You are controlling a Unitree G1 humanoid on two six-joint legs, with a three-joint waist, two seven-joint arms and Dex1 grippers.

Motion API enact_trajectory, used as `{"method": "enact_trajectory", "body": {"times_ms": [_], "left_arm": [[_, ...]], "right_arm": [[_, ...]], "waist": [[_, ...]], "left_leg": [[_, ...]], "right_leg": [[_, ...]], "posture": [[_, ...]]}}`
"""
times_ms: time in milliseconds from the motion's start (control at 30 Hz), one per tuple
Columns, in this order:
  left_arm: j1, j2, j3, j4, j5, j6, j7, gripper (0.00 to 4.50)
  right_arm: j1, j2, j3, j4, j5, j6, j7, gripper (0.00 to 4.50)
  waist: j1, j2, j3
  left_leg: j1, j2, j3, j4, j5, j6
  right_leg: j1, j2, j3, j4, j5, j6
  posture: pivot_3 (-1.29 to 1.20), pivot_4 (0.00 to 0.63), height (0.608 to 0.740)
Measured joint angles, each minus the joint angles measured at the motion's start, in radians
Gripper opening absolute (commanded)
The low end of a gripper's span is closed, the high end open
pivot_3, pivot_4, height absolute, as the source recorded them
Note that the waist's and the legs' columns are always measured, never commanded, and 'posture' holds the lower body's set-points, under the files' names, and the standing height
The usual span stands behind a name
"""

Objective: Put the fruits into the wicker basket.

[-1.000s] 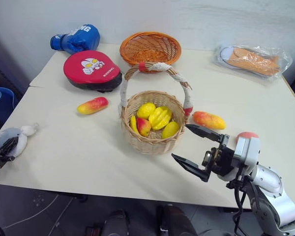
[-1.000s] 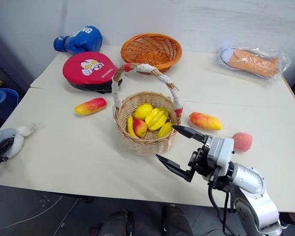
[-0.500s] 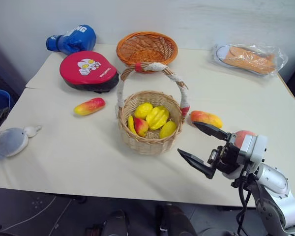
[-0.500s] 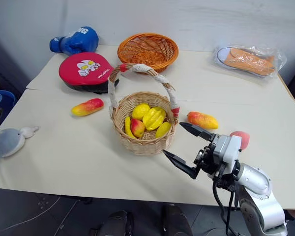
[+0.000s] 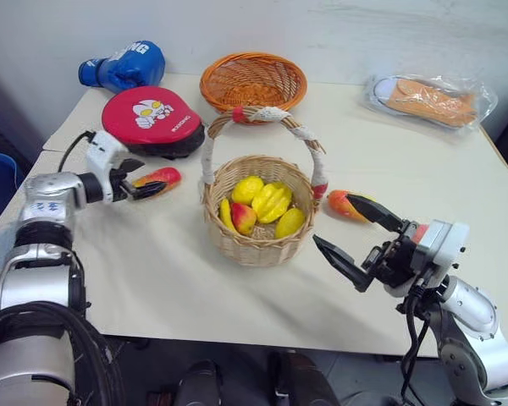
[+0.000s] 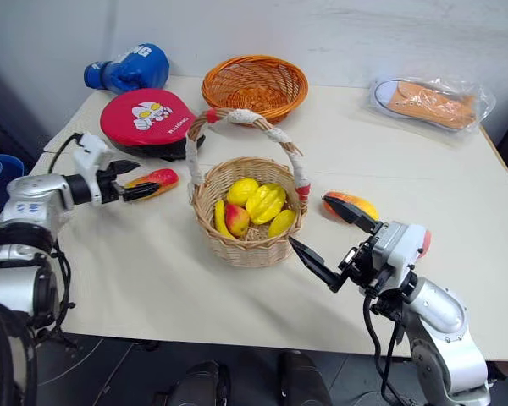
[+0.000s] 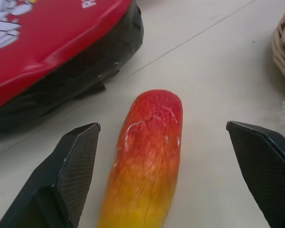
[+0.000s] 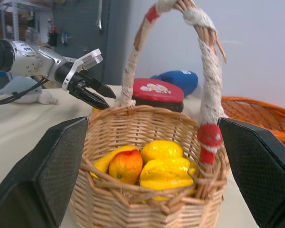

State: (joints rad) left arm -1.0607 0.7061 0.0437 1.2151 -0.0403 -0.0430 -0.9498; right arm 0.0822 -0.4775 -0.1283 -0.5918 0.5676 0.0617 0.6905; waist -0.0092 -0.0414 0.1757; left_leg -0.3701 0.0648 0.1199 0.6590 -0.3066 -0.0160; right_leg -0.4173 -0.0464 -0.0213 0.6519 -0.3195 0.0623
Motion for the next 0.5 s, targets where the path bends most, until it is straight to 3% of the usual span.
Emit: {"method": "enact_trajectory", "body": {"times_ms": [167, 267, 500], "left_arm": [[-0.038, -0.025, -0.031, 0.086, 0.071, 0.004, 0.105, 4.48], [-0.05, -0.028, -0.033, 0.095, 0.09, 0.016, 0.109, 3.91], [-0.048, -0.029, -0.032, 0.095, 0.111, 0.027, 0.072, 1.87]], "right_arm": [[0.064, 0.008, 0.0, -0.053, -0.026, -0.018, -0.029, 4.5], [0.083, 0.009, -0.001, -0.079, -0.037, -0.019, -0.049, 4.5], [0.101, 0.009, -0.003, -0.09, -0.039, -0.019, -0.058, 4.5]], "waist": [[-0.004, 0.0, 0.0], [-0.004, 0.0, 0.0], [0.001, 0.0, 0.0]], "left_leg": [[0.0, 0.001, 0.0, 0.001, -0.001, 0.001], [0.0, 0.001, 0.0, 0.002, -0.001, 0.001], [0.0, 0.001, 0.0, 0.003, -0.001, 0.001]], "right_leg": [[-0.001, 0.0, 0.002, 0.002, 0.0, 0.0], [-0.001, 0.001, 0.002, 0.003, 0.0, 0.0], [-0.001, 0.002, 0.002, 0.004, 0.0, 0.0]], "posture": [[0.0, 0.15, 0.74], [0.0, 0.15, 0.74], [0.0, 0.15, 0.74]]}}
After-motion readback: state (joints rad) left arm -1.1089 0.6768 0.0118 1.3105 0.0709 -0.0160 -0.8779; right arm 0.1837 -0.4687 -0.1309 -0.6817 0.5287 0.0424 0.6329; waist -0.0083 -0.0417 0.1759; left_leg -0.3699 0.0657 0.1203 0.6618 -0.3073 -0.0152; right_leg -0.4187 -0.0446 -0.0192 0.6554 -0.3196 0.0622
